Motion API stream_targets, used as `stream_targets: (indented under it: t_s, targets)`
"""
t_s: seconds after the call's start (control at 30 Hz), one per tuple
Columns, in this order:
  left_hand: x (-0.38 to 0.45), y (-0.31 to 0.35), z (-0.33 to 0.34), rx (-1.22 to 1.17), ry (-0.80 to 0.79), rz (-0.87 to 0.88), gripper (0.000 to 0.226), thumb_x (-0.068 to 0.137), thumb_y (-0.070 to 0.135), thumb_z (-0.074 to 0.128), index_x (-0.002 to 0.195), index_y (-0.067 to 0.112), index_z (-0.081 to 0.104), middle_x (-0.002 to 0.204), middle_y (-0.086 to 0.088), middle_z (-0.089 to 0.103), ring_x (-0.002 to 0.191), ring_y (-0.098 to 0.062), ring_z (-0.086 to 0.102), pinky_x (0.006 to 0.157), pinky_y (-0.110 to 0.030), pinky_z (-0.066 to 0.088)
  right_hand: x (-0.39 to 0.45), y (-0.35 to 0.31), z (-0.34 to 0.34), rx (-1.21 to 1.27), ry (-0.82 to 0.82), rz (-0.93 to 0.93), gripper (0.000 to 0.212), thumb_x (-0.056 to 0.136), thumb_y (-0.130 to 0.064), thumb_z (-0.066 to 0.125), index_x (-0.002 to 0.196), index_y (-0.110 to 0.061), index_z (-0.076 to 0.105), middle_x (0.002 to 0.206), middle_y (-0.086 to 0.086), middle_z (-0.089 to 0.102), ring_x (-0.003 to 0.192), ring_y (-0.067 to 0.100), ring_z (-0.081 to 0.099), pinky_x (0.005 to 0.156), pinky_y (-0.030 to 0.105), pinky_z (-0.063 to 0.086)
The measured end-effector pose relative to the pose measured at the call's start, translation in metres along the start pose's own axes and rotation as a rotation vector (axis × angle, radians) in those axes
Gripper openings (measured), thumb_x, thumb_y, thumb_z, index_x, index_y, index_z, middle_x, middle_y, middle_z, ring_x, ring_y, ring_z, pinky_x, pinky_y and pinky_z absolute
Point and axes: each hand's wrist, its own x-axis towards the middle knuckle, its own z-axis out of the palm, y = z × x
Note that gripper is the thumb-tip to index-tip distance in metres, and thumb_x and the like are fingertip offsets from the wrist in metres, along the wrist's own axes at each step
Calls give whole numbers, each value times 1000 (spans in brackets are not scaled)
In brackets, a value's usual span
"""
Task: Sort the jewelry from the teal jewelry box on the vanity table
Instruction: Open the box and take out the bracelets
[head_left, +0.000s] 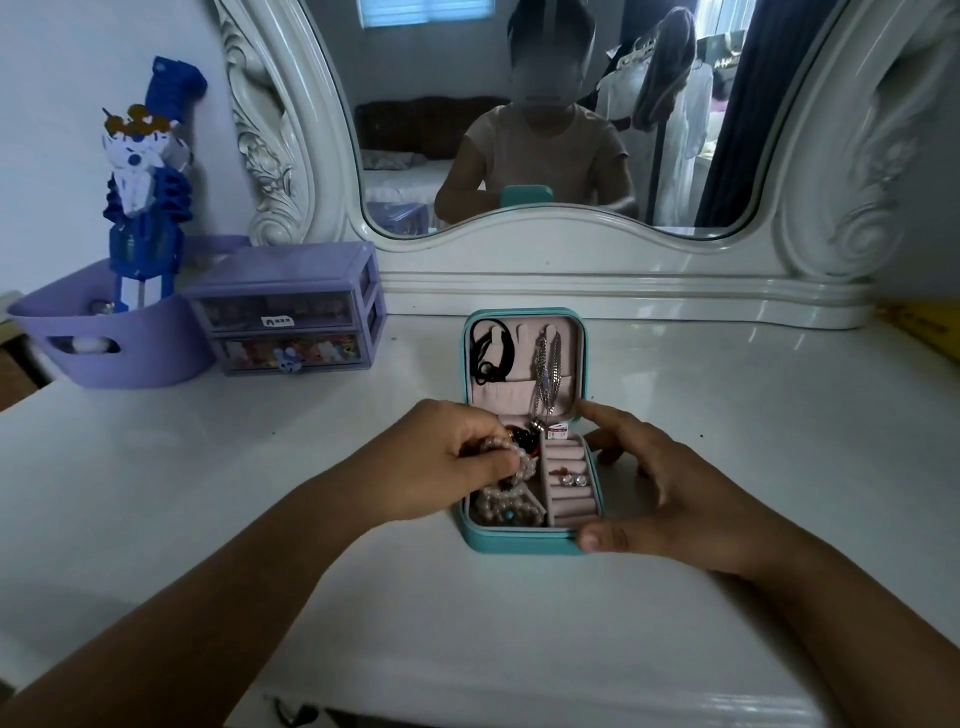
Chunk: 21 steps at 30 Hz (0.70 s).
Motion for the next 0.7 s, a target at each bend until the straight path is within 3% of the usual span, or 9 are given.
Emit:
stream_targets:
  t_s: [0.07,0.23,0.33,0.43,0.57,0.7]
  targets:
    - [2,5,0,-51,65,26,10,83,22,65,73,25,67,76,5,71,68,-2,66,63,-18,51,0,1,0,-15,7,6,96,53,-59,74,135,-53,23,120,-16,53,111,3,48,90,21,43]
    - [9,23,0,-212,149,114,7,82,21,65,75,22,67,60,1,62,46,-2,52,48,-13,42,-1,-2,0,-48,102,-14,87,53,-83,52,131,-50,34,121,-25,50,108,-8,45,78,-2,34]
    - [16,30,4,-374,135,122,6,83,15,64,79,19,67,63,-4,61,45,-6,53,44,-17,43,-1,-3,-1,-30,190,-58,79,59,-83,46,127,-43,45,122,-20,55,107,-1,50,80,2,35]
    - [23,37,12,-459,111,132,8,84,11,62,81,16,66,65,-3,63,46,-7,56,46,-18,48,-1,-4,-3,55,254,-105,64,67,-75,50,121,-41,51,116,-18,60,106,6,54,84,20,42]
    - [32,46,22,-570,87,137,10,84,9,61,81,16,67,63,3,64,50,-9,58,48,-19,49,-1,-3,-9,252,310,-137,45,74,-43,61,118,-31,57,107,-4,66,102,16,59,85,36,47]
    - [40,53,27,-668,90,147,11,84,10,59,79,16,66,64,2,65,50,-9,57,48,-18,47,-1,-4,-14,539,356,-169,25,78,-19,64,101,-10,63,93,0,71,89,14,65,78,22,51]
